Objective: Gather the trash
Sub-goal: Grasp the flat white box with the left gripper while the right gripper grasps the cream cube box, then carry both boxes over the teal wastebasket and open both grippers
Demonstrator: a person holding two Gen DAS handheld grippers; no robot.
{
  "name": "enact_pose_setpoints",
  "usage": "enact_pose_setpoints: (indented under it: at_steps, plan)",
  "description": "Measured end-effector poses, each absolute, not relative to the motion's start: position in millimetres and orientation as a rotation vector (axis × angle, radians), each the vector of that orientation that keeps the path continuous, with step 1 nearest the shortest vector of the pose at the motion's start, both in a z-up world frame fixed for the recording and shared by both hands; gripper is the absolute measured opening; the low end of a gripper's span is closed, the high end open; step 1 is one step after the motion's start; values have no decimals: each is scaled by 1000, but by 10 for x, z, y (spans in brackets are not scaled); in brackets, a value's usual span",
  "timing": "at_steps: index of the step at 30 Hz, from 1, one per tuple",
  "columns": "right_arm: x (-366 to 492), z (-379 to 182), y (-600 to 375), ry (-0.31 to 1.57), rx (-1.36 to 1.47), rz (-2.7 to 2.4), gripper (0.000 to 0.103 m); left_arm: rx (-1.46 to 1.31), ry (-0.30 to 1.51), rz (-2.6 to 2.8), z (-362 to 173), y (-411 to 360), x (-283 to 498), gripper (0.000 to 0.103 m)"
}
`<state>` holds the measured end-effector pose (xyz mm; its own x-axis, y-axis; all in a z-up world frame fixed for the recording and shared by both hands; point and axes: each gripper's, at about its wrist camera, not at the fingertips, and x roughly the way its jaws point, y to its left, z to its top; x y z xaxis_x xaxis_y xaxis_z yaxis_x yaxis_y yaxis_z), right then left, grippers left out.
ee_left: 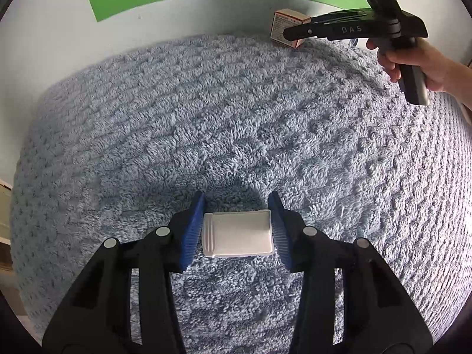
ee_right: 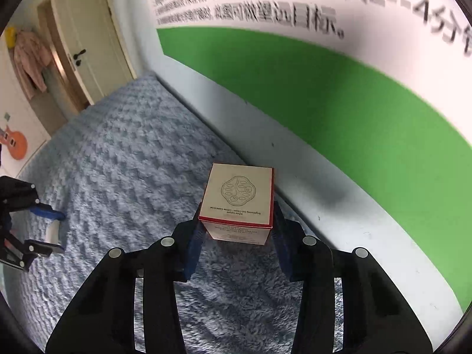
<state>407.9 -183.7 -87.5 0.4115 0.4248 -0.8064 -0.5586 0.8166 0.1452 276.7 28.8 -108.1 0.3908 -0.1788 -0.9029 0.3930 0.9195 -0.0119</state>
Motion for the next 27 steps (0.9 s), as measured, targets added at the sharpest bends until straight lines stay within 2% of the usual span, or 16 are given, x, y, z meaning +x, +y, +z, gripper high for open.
enact_pose_setpoints:
  at_steps: [12, 27]
  plan:
    - [3783, -399, -1760, 939, -197, 670, 43, 236, 1074, -345, -695, 335, 2550, 42]
    - [2905, 337, -1216, 869, -283, 842, 43, 241, 967, -234, 27, 620, 1731, 42]
